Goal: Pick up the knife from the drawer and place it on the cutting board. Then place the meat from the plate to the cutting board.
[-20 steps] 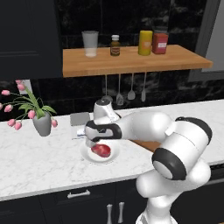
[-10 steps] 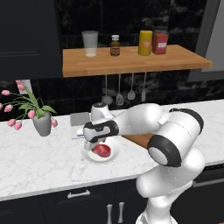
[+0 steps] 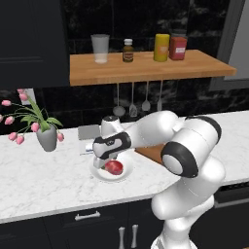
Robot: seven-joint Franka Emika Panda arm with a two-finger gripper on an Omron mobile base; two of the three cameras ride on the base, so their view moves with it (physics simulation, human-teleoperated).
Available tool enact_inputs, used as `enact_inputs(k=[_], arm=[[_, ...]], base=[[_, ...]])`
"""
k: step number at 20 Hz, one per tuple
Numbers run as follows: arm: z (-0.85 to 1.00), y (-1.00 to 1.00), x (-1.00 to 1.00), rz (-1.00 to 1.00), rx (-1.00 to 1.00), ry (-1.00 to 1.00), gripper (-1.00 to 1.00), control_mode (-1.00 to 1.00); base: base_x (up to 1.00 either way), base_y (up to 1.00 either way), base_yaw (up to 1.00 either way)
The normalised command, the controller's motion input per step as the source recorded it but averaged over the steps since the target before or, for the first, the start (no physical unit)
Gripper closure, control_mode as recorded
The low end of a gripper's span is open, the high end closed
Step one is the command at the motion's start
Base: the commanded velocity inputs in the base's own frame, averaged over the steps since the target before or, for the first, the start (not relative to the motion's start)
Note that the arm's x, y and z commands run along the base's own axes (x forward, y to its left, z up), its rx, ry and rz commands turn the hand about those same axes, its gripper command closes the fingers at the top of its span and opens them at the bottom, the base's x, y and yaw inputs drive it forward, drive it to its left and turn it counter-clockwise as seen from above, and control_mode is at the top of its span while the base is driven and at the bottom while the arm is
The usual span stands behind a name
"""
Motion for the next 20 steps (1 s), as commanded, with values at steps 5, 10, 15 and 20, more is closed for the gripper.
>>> enact_inputs(k=[5,10,15,20], arm=[[0.0,0.0,0.19,0.0,0.0,0.05,-1.0,-1.0],[-0.03,0.06,0.03,0.01,0.0,0.08,-1.0,-1.0],[-0.14,0.09,0.0,0.03,0.0,0.03,-1.0,-1.0],[-0.2,0.01,0.0,0.0,0.0,0.0,-1.0,-1.0]], base=[[0.0,0.0,0.0],[0.0,0.0,0.0],[0.0,0.0,0.0],[0.0,0.0,0.0]])
